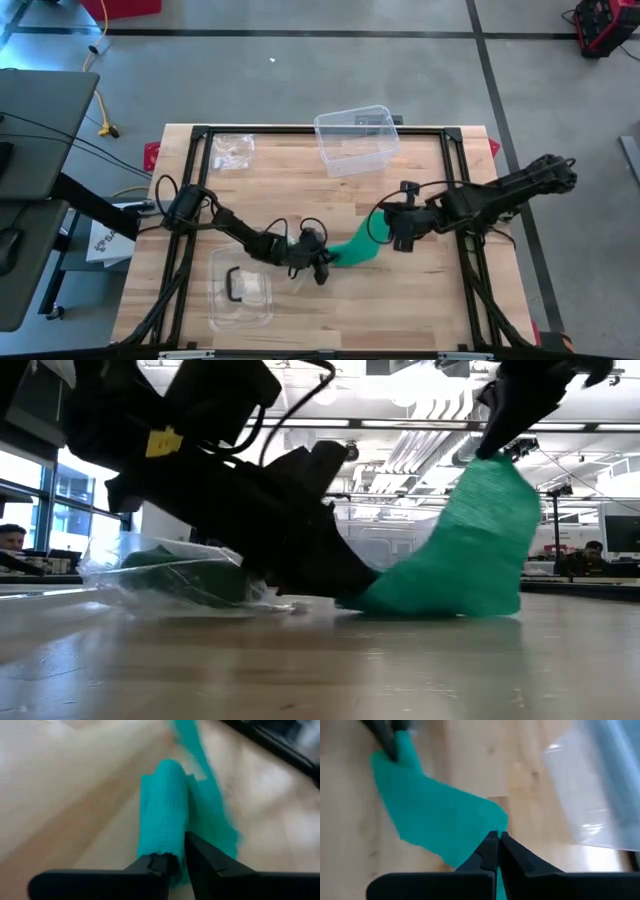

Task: Roll bandage
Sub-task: Roll the blue bandage

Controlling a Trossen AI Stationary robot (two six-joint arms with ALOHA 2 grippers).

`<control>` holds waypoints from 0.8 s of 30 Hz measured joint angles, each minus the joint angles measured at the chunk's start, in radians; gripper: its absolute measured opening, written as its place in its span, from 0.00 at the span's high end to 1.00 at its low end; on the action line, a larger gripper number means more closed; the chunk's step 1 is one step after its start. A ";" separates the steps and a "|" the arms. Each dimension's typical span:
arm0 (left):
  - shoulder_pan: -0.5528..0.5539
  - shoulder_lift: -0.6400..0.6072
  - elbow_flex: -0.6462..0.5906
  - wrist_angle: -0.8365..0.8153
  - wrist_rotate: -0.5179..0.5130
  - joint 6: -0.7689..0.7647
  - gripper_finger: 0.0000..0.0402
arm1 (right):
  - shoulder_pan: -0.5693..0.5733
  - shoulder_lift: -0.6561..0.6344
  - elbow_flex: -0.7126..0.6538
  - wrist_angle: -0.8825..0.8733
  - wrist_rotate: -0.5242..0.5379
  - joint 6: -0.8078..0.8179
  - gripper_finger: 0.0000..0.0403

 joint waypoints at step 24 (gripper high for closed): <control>0.025 -0.160 -0.040 -0.121 -0.120 0.183 0.85 | 0.410 0.011 0.015 0.231 -0.188 0.035 1.00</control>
